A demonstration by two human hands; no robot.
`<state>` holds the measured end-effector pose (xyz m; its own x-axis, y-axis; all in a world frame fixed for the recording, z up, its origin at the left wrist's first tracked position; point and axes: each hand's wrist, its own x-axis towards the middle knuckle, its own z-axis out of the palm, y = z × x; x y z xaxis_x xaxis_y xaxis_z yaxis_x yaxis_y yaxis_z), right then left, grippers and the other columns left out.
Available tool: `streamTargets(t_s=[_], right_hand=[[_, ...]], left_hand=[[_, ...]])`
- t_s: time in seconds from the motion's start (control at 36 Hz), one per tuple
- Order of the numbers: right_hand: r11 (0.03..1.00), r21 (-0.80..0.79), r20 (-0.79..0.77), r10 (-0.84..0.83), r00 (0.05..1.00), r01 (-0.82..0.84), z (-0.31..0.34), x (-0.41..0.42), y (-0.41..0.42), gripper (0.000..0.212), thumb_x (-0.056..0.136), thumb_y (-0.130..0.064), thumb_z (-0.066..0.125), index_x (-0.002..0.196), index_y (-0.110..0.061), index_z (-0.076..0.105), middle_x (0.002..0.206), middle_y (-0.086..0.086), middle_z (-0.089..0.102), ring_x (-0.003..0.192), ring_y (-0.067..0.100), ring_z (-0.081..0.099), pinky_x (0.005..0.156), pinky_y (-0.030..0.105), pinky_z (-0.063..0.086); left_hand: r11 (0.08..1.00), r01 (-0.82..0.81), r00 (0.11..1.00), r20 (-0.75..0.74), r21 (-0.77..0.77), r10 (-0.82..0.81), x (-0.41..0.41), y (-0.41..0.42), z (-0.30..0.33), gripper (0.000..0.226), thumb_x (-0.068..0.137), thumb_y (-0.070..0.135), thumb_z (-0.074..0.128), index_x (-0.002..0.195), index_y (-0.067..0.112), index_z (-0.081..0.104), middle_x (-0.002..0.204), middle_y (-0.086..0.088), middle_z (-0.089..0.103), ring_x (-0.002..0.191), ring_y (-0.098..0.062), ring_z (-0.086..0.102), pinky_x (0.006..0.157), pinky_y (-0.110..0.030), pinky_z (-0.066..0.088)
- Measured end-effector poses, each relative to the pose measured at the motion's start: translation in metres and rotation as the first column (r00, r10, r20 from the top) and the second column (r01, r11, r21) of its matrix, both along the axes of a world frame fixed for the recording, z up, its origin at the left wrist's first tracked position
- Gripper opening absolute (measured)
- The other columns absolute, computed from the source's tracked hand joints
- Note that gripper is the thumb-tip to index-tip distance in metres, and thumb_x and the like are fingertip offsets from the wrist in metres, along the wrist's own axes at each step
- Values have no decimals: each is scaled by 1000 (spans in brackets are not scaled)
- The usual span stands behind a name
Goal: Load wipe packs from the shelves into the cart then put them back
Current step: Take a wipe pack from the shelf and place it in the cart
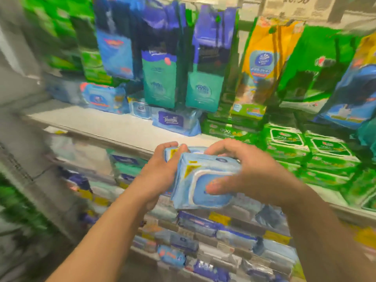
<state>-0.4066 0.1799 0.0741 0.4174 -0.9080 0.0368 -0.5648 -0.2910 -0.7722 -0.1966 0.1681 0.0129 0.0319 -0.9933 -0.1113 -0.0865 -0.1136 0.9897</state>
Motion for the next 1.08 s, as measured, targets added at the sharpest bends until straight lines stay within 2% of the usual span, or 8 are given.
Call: streamTargets(t_s=[0.25, 0.33, 0.42, 0.5, 0.64, 0.75, 0.86, 1.08], right_hand=[[997, -31, 114, 78, 990, -75, -12, 147, -7, 26, 77, -23, 86, 97, -26, 71, 90, -18, 71, 70, -5, 64, 64, 9, 48], [995, 25, 213, 87, 973, -94, -22, 203, 0, 30, 75, -33, 86, 97, -25, 68, 82, -13, 72, 67, 2, 65, 64, 21, 55], [993, 30, 277, 98, 956, -111, -30, 255, 9, 43, 64, -57, 83, 98, -36, 67, 89, -13, 72, 73, 5, 68, 68, 26, 55], [990, 8, 277, 135, 951, -142, -35, 304, 19, 40, 64, -59, 75, 98, -43, 65, 98, -13, 70, 83, 6, 68, 71, 18, 52], [983, -54, 203, 182, 962, -175, -45, 384, 36, 61, 57, -73, 64, 110, -42, 63, 118, -15, 59, 103, -8, 58, 80, 11, 43], [976, 107, 276, 154, 949, -190, -60, 442, 50, 62, 60, -70, 70, 114, -41, 61, 124, -7, 61, 110, 10, 65, 95, 39, 55], [747, 539, 538, 52, 841, -391, -72, 492, 67, 73, 73, -36, 82, 134, -8, 55, 126, 22, 67, 91, 27, 74, 69, 36, 63], [339, 715, 572, 216, 791, -611, -99, 581, 90, 113, 29, -56, 100, 123, -2, 67, 120, 21, 71, 106, 34, 72, 81, 40, 63]], left_hand=[[997, 36, 937, -349, 64, -11, 134, 58, -10, 79, 95, 69, 26, 129, 8, 63, 119, -7, 74, 110, -21, 71, 94, -37, 56], [987, -145, 688, -709, 76, 156, 201, 68, -41, 61, 109, 49, 16, 95, 6, 57, 102, -8, 53, 80, 1, 69, 51, -6, 44], [988, -150, 838, -524, 49, 153, 239, 106, -41, 54, 83, 68, 64, 105, 20, 51, 118, -1, 55, 101, -6, 55, 59, -2, 46], [995, -88, 850, -516, 55, 104, 265, 125, -25, 113, 44, 48, 98, 140, 22, 45, 128, -7, 70, 108, -26, 71, 89, -43, 60], [961, -263, 819, -505, 89, 272, 328, 148, -29, 104, 52, 33, 91, 144, 21, 45, 129, -17, 69, 112, -40, 69, 97, -68, 51], [906, -404, 736, -542, 129, 405, 369, 177, -37, 101, 48, 32, 86, 140, 13, 50, 124, -19, 71, 110, -42, 69, 80, -50, 63], [858, -477, 672, -551, 189, 495, 409, 207, -44, 98, 49, 35, 83, 140, 16, 52, 126, -22, 69, 112, -48, 66, 87, -63, 55], [766, -581, 532, -584, 275, 613, 475, 252, -63, 94, 51, 37, 81, 138, 15, 57, 117, -14, 75, 95, -32, 75, 77, -46, 64]])
